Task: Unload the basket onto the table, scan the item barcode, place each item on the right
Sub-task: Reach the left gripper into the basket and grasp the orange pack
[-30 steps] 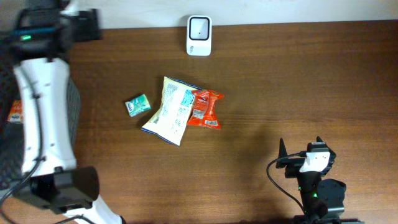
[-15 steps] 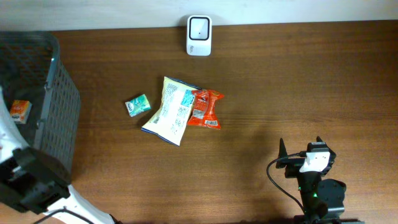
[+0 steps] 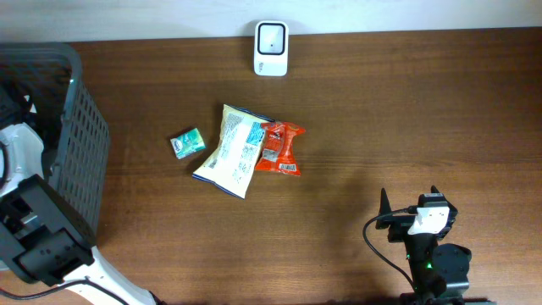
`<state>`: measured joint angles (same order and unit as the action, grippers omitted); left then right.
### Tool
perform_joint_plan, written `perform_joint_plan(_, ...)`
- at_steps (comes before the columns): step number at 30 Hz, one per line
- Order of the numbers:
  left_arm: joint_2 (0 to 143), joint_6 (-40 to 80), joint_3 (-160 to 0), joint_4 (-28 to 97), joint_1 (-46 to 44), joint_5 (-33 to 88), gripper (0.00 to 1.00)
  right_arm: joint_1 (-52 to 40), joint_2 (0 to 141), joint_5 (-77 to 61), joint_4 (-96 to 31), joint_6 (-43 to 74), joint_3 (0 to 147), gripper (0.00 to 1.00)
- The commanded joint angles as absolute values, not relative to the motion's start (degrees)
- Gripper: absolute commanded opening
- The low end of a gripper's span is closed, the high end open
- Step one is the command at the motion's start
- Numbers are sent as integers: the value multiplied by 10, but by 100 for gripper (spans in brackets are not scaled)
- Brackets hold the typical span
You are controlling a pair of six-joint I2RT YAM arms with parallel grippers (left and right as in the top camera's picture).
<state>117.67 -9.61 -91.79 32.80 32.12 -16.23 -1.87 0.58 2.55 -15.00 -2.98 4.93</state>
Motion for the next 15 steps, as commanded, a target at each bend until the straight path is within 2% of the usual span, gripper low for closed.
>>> perform_joint_plan(1, 1181, -140, -914, 303, 325, -144, 96, -22, 4, 28, -157, -27, 48, 98)
perform_joint_plan(10, 1222, -168, -914, 292, 346, -117, 86, -22, 4, 28, -157, -27, 48, 99)
perform_joint_plan(15, 1237, -191, -914, 274, 349, -118, 86, -22, 4, 28, -157, -27, 48, 98)
